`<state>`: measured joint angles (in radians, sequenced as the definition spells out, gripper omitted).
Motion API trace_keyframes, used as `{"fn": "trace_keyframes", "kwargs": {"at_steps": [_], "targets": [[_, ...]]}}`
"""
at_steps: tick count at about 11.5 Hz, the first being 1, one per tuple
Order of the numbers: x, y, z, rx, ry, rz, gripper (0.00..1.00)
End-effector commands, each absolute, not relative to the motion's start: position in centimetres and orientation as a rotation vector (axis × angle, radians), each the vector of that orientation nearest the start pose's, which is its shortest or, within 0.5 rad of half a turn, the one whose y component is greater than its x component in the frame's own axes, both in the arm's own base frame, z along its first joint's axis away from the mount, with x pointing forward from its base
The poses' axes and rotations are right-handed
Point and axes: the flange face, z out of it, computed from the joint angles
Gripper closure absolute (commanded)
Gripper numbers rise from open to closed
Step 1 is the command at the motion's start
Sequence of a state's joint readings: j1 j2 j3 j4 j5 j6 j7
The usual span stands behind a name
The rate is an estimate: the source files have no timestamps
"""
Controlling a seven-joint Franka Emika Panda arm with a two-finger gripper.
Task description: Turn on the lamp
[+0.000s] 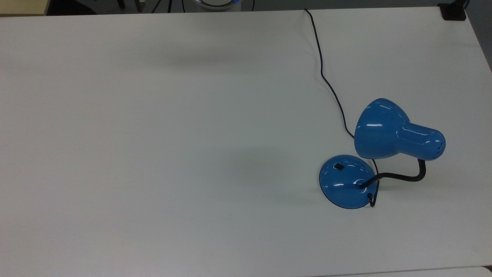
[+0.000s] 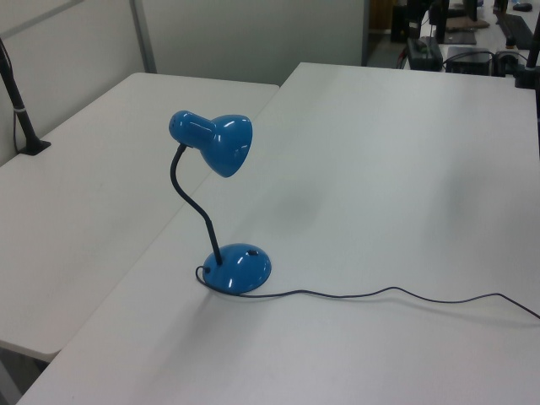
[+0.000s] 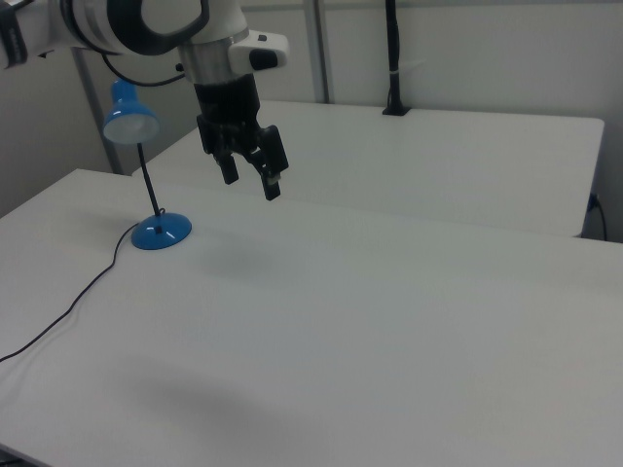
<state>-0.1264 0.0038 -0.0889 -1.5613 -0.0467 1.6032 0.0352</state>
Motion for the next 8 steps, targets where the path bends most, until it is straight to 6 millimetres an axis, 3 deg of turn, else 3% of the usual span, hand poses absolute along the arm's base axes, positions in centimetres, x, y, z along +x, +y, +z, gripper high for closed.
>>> {"fn": "trace_keyframes", "kwargs": {"at_steps": [1, 8], "targets": [[54.11, -11.51, 63.28, -3.147, 0.384, -0.021, 0.00], [53.99, -12.00, 63.38, -3.138, 0.385, -0.029, 0.00]]}}
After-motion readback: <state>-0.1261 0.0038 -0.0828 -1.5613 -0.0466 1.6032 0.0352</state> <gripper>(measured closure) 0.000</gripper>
